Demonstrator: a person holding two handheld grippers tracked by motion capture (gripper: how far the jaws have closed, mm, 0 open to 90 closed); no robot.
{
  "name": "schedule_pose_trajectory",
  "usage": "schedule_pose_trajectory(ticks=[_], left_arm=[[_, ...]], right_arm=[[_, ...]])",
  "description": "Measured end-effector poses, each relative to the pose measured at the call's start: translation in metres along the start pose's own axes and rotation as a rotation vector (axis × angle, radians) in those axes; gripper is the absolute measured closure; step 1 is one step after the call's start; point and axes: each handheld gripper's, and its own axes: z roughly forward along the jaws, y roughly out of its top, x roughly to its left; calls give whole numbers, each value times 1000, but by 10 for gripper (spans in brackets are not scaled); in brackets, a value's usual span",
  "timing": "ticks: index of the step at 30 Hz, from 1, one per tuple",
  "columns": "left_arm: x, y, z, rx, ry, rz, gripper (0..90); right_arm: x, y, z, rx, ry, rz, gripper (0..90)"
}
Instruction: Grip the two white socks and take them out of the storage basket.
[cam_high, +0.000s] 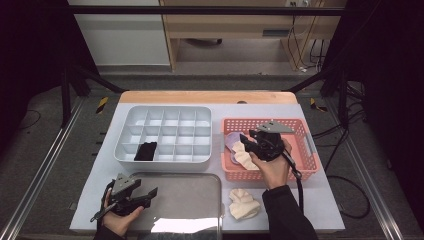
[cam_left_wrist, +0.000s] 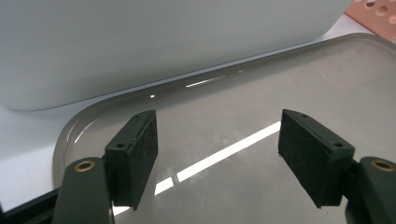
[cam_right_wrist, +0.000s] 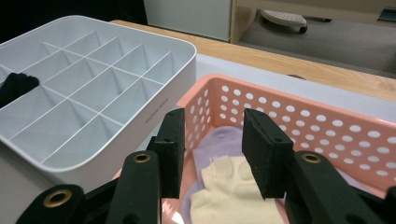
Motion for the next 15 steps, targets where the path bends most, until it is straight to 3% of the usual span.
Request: schedule_pose_trajectory(ticks=[6, 15], left_arm=[[0, 0, -1, -1, 0, 2, 280], [0, 0, 0, 0, 0, 3, 281]], right_arm=[[-7, 5, 22, 5, -35, 3, 591], [-18, 0, 53, 56, -69, 18, 584]])
